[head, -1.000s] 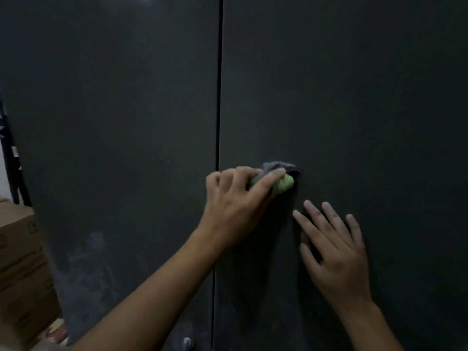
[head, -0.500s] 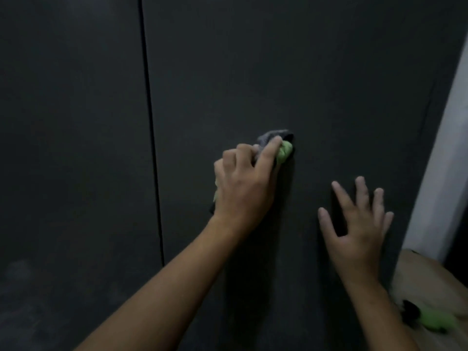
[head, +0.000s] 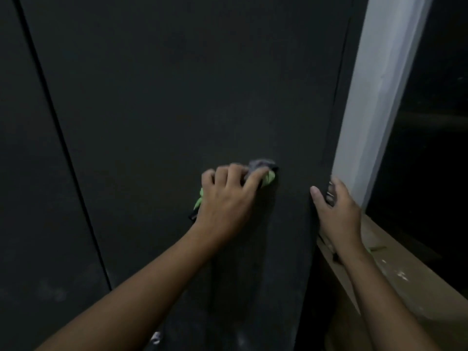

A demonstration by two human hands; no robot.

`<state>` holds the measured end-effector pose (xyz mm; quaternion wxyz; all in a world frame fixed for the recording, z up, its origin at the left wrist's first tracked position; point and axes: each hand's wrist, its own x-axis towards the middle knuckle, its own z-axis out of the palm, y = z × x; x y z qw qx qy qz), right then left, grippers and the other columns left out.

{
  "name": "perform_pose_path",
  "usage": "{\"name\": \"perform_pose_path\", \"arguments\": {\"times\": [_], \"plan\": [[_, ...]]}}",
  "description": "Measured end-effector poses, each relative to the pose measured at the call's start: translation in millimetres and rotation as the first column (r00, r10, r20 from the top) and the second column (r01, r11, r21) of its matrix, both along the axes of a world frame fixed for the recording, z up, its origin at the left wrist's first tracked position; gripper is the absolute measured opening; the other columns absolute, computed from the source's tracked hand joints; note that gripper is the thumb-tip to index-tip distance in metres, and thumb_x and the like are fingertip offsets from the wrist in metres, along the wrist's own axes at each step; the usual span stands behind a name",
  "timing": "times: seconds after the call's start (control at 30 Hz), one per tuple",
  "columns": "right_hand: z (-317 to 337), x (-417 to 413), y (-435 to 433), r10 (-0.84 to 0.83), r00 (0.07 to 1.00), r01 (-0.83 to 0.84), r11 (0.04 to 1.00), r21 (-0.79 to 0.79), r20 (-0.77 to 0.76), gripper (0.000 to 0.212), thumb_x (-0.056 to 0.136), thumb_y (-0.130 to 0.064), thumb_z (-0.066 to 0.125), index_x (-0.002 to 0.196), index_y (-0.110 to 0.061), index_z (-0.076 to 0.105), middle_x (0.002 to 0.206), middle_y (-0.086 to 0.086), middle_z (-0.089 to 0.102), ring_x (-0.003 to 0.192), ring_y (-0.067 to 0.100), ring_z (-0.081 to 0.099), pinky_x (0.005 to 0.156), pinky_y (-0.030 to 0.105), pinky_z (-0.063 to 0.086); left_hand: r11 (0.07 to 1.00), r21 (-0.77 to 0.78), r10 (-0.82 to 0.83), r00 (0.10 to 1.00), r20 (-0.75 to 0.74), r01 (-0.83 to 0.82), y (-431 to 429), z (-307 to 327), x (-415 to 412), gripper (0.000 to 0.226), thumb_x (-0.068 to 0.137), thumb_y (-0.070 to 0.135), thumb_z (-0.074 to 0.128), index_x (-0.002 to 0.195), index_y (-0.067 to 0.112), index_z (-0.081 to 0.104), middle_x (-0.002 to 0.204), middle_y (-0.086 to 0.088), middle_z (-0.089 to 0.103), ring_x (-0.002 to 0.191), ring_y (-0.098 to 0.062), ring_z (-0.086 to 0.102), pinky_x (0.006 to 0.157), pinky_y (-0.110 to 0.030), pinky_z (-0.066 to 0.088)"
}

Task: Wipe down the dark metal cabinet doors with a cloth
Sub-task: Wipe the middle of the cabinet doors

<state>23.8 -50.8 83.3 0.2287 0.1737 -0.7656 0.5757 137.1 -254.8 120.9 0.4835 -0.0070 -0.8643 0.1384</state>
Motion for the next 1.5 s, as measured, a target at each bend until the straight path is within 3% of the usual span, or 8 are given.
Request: {"name": "perform_pose_path", "arguments": {"times": [0.2,0.33,0.47,0.77,0.97,1.17,1.33,1.5], "plan": [[6.6,-3.7,23.4,0.132,0.989,-0.135,0.989,0.056,0.061,0.046,0.098,-0.014,0.061,0.140,-0.028,0.051,0.115,-0.030,0.058,0.102,-0.029,0.050,0.084,-0.002,0.041,0.998,0.043,-0.033,0.999,-0.040,0.034,46.9,41.3,-40.0,0.054,0.089,0.031,0.061,0.140,0.022,0.047,0.116,-0.012,0.052,0.096,-0.031,0.048,0.076,-0.044,0.038],[3.7,-11.8,42.1,0.240,0.953,-0.251,0.967,0.043,0.183,0.058,0.094,0.006,0.057,0.131,-0.039,0.056,0.116,-0.022,0.066,0.118,-0.003,0.059,0.097,0.025,0.052,0.994,-0.037,-0.102,0.993,0.055,0.104,76.2,32.1,-61.1,0.059,0.086,0.038,0.062,0.140,0.020,0.046,0.115,-0.012,0.051,0.096,-0.031,0.048,0.077,-0.045,0.040],[3.5,-14.7,58.4,0.205,0.960,-0.196,0.979,-0.062,0.191,0.046,0.092,0.014,0.050,0.123,-0.016,0.063,0.106,0.002,0.073,0.106,0.017,0.070,0.090,0.024,0.056,0.975,-0.130,-0.165,0.980,0.107,0.179,92.8,-0.9,-68.9,0.045,0.087,0.022,0.044,0.131,0.019,0.054,0.107,-0.010,0.053,0.090,-0.031,0.050,0.074,-0.044,0.038],[8.1,4.7,28.9,0.073,0.989,-0.090,0.987,0.130,0.131,0.045,0.101,-0.023,0.055,0.145,-0.022,0.048,0.136,-0.004,0.059,0.115,-0.004,0.052,0.093,0.013,0.044,0.943,-0.225,-0.135,0.901,0.411,0.244,81.7,-82.0,-48.6,0.052,0.087,0.015,0.025,0.132,0.016,0.051,0.110,-0.008,0.052,0.099,-0.029,0.054,0.081,-0.048,0.039],[-5.5,9.4,18.3,0.027,0.984,-0.052,0.988,0.145,0.174,0.055,0.102,-0.028,0.053,0.153,-0.024,0.033,0.149,0.004,0.048,0.117,-0.003,0.043,0.077,0.001,0.033,0.977,-0.131,-0.122,0.942,0.312,0.169,49.9,-73.0,-30.1,0.061,0.075,0.025,0.074,0.132,0.024,0.053,0.119,-0.010,0.052,0.100,-0.030,0.050,0.080,-0.047,0.036],[-13.6,6.3,17.5,0.073,0.979,-0.084,0.995,0.048,0.191,0.059,0.097,-0.004,0.054,0.150,-0.027,0.041,0.143,-0.004,0.053,0.127,0.000,0.048,0.103,0.024,0.047,0.998,0.036,-0.053,0.995,0.085,0.050,52.1,7.0,-37.4,0.054,0.086,0.034,0.045,0.139,0.024,0.048,0.126,-0.013,0.049,0.105,-0.033,0.045,0.082,-0.046,0.035],[-13.6,8.6,22.4,0.089,0.978,-0.099,0.994,0.046,0.187,0.060,0.094,0.005,0.051,0.140,-0.034,0.050,0.113,-0.023,0.059,0.107,-0.015,0.055,0.080,0.005,0.047,0.993,-0.033,-0.107,0.991,0.081,0.110,89.0,20.8,-63.7,0.049,0.083,0.026,0.063,0.131,0.022,0.055,0.117,-0.011,0.053,0.099,-0.032,0.049,0.077,-0.045,0.037],[-9.1,5.1,40.5,0.099,0.966,-0.135,0.981,0.141,0.238,0.044,0.093,0.001,0.051,0.114,-0.036,0.063,0.106,-0.012,0.067,0.104,0.005,0.062,0.084,0.026,0.051,0.967,-0.182,-0.146,0.971,0.187,0.180,99.8,-6.8,-68.9,0.037,0.086,0.022,0.054,0.123,0.020,0.058,0.114,-0.008,0.051,0.099,-0.030,0.047,0.077,-0.045,0.034]]}}
